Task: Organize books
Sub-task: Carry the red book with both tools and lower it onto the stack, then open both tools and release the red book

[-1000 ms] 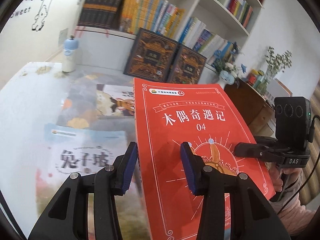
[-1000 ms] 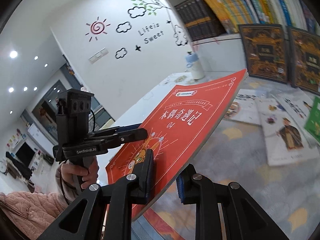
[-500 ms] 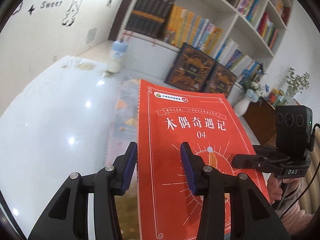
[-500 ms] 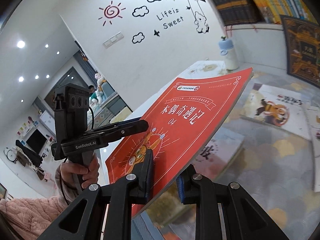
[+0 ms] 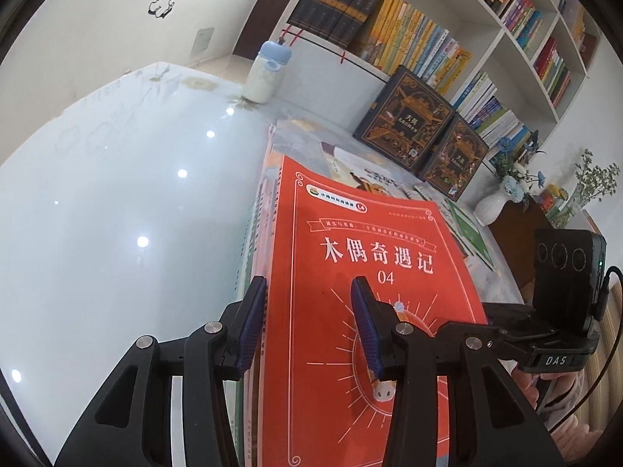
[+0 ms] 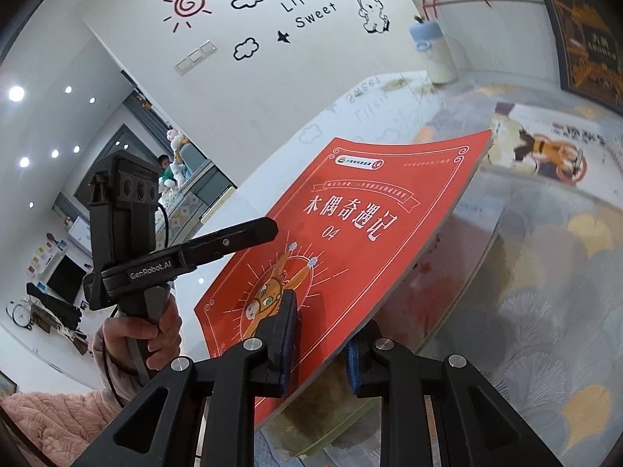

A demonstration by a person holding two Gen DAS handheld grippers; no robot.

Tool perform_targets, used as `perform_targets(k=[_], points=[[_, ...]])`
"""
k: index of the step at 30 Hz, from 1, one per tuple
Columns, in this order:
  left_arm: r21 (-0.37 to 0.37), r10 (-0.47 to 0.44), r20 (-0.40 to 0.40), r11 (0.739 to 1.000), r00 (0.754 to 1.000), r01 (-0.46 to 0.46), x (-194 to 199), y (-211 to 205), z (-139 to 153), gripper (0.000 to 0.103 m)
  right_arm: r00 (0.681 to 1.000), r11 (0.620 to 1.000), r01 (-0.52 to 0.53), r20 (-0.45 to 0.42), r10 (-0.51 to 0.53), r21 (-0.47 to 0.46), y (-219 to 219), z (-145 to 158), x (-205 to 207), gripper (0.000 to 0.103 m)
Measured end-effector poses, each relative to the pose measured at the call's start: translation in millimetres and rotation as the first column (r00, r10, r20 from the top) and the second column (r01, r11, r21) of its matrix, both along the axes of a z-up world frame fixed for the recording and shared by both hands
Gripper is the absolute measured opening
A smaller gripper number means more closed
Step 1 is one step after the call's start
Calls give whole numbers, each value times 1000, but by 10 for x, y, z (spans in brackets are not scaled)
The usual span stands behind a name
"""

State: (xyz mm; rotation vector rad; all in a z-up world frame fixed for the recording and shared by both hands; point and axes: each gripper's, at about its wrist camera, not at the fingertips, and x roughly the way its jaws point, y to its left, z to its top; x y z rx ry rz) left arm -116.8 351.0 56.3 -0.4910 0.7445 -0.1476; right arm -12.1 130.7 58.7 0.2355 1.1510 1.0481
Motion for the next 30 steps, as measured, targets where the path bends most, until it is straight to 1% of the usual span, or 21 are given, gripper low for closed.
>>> perform_targets(k=[2,4,6,10,11,14,17,18,22,27,28,30], points=[[15,3,-6,1000,1000,-3,5,-12,-20,40,1000,1000,6,-13,-6,1,8,-52,13,21],[49,7,-12,999,1000,-7,2,-46,-24,40,999,1000,16,-35,-16,8,-3,-103,35,21],[104,19,-7,994,1000,-18,-15,-85,7,44,999,1000,22,-40,-22,8,-11,-140,40,21],[221,5,-15,975,1000,-2,-28,-250,74,45,998,1000,28,-51,-28,13,-7,-159,35,21],[226,-6,-13,974,1000,8,-30,-281,81,45,998,1000,27,-49,-26,14,-4,-157,36,21],[201,-58,-12,978,998,59,-47,-399,90,45,998,1000,24,-58,-23,17,-7,-179,46,21],[214,-75,-43,973,996,82,-5,-492,19,45,997,999,27,-78,-25,31,-27,-209,59,22],[220,-72,-33,972,997,77,-19,-505,20,46,996,999,26,-85,-23,37,-34,-217,69,22],[202,-53,-26,978,998,57,-45,-487,4,46,994,998,35,-105,-29,58,-133,-225,68,27],[229,-49,-19,972,999,52,-61,-520,-6,46,989,993,79,-129,-68,85,-398,-251,55,29],[227,-44,-24,973,999,48,-45,-525,0,46,989,993,87,-128,-76,80,-440,-246,44,33],[217,-30,-37,976,999,38,-20,-519,15,46,988,992,117,-102,-112,47,-578,-236,33,35]])
